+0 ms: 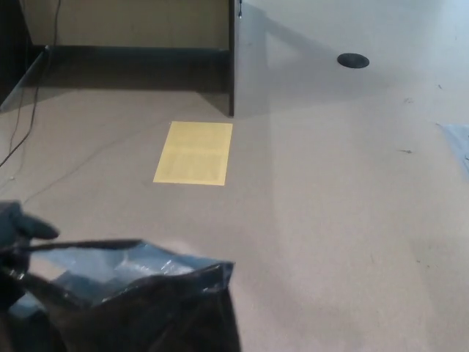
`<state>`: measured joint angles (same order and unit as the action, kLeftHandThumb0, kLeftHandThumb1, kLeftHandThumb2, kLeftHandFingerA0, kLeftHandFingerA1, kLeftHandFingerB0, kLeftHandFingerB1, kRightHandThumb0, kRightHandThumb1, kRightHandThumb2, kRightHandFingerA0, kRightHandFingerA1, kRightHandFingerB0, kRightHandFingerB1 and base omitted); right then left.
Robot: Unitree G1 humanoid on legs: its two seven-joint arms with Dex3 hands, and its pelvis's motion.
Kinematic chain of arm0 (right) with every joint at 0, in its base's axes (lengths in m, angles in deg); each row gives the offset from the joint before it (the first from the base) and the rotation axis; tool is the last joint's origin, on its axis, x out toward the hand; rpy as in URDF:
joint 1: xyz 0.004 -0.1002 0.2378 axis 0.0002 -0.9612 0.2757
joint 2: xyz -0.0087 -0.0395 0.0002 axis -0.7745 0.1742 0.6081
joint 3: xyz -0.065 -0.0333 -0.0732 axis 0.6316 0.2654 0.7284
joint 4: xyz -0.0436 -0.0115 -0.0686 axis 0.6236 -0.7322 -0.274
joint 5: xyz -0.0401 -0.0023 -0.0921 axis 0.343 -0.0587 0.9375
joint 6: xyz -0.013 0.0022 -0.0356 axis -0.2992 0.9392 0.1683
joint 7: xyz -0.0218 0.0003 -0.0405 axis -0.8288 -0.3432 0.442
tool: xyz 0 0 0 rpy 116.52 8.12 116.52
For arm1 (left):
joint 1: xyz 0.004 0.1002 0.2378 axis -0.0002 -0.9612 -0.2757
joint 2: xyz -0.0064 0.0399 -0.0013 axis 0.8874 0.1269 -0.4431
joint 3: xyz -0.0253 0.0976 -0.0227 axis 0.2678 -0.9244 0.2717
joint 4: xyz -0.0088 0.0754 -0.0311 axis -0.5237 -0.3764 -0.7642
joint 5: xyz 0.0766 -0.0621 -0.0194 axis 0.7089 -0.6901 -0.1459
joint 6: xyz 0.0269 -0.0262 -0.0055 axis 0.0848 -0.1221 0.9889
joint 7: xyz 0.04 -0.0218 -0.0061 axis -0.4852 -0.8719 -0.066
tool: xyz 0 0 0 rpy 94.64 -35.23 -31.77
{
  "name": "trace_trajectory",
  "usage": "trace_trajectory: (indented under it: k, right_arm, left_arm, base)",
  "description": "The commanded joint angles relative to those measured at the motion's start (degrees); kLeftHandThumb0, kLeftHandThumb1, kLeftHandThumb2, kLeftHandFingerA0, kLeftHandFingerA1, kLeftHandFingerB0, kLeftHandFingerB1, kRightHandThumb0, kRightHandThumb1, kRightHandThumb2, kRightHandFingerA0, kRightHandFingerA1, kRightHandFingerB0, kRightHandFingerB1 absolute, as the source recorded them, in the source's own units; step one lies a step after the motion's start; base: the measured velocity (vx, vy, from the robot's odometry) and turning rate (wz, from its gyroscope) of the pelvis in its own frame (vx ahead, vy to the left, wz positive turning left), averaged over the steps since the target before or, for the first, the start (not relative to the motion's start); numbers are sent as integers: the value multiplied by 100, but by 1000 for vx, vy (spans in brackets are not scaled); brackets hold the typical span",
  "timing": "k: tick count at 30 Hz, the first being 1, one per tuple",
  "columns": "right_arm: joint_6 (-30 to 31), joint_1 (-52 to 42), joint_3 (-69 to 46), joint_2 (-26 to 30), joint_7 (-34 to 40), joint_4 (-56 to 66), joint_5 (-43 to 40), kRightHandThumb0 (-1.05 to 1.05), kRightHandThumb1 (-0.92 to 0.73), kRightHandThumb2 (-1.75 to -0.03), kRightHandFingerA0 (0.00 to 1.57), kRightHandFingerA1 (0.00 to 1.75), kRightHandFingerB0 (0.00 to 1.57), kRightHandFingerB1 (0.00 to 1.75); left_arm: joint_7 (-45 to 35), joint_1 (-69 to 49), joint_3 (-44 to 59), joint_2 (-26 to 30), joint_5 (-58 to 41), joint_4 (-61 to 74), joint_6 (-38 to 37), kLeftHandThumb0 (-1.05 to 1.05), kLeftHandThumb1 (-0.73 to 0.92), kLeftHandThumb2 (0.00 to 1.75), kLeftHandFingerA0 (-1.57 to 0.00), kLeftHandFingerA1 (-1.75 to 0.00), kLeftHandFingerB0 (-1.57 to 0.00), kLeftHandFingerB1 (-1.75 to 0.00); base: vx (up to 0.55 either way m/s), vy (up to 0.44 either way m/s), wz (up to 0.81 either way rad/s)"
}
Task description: A person is holding a plastic bag and the robot extends its left hand to grab the bag by hooking its thumb into the holes at the top and brings its hand down by its side. Then it extends its arm again to hand the plastic bag back to the person.
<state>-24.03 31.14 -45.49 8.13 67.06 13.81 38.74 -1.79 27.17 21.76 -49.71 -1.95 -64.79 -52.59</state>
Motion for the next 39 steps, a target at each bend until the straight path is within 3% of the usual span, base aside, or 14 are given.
trace_trajectory:
  k: [1, 2, 3, 9, 10, 13, 14, 18, 19, 31, 32, 36, 37, 39]
  right_arm:
    - [27, 3, 8, 31, 30, -49, 19, -38, -74, -62, 76, 45, 32, 31]
    - [26, -1, 7, 30, 29, -43, 10, -38, -74, -62, 76, 45, 32, 31]
    - [21, 17, 7, 30, 43, -51, 10, -38, -74, -62, 76, 46, 32, 31]
    - [124, 63, 42, -7, 52, -68, 22, -38, -73, -63, 77, 46, 31, 31]
    - [106, 63, 46, -4, 58, -89, 23, -38, -73, -62, 75, 45, 32, 31]
    - [88, 33, 70, -18, 82, -98, 38, -39, -73, -63, 78, 47, 30, 31]
    - [-1, 55, 23, -24, 27, -178, -44, -38, -73, -64, 78, 48, 30, 32]
    - [50, 97, 54, -1, 59, -184, 9, -39, -73, -64, 77, 50, 29, 32]
    - [41, 92, 57, 0, 65, -171, 14, -38, -73, -63, 78, 50, 30, 32]
    - [81, 42, 17, 18, 9, -24, -41, -39, -74, -62, 73, 45, 28, 31]
    - [93, 57, 12, 12, 11, 21, -45, -28, -53, -97, 64, 69, 15, 48]
    - [142, 38, -11, -17, -9, 52, -82, -28, -53, -97, 64, 68, 15, 48]
    - [146, 28, -12, -16, -5, 65, -79, -38, -73, -63, 72, 46, 27, 31]
    - [116, 14, -12, -6, 17, 64, -68, -38, -73, -63, 72, 46, 28, 31]
  left_arm:
    - [484, -215, -7, 151, -95, -487, -637, 10, 62, 93, -97, -165, -85, -125]
    - [539, -236, -20, 145, -71, -556, -680, 10, 62, 93, -97, -165, -85, -125]
    - [697, -290, -63, 114, 37, -681, -733, 21, 51, 107, -120, -132, -94, -109]
    - [1173, -916, -434, -145, 312, -974, -1089, 21, 51, 107, -122, -133, -93, -109]
    - [1236, -1043, -552, -181, 365, -1073, -1177, 13, 61, 91, -93, -168, -82, -126]
    - [1374, -1289, -775, -245, 467, -1223, -1148, 7, 64, 88, -93, -168, -81, -124]
    - [1422, -1282, -878, -295, 502, -1360, -1065, 9, 55, 104, -124, -134, -91, -104]
    - [1799, -949, -1027, -158, 642, -1919, -895, 9, 56, 103, -123, -135, -90, -104]
    - [1837, -863, -1060, -100, 644, -2102, -869, 2, 67, 82, -95, -168, -82, -123]
    - [2329, -163, -1448, 227, 601, -3197, -755, 0, 77, 67, -83, -163, -78, -132]
    - [2203, -128, -1439, 93, 512, -2825, -740, 0, 77, 69, -84, -161, -79, -130]
    - [1954, -184, -1522, -99, 589, -1804, -546, 2, 70, 82, -89, -168, -79, -123]
    - [1884, -187, -1538, -151, 565, -1636, -525, 4, 67, 87, -91, -167, -81, -120]
    - [1672, -154, -1622, -336, 633, -952, -338, 0, 68, 84, -89, -167, -77, -118]
  base:
    - [0, 0, 0]
    - [0, 0, 0]
    - [0, 0, 0]
    - [0, 0, 0]
    - [0, 0, 0]
    - [0, 0, 0]
    - [0, 0, 0]
    - [0, 0, 0]
    - [0, 0, 0]
    - [0, 0, 0]
    - [0, 0, 0]
    - [0, 0, 0]
    - [0, 0, 0]
    - [0, 0, 0]
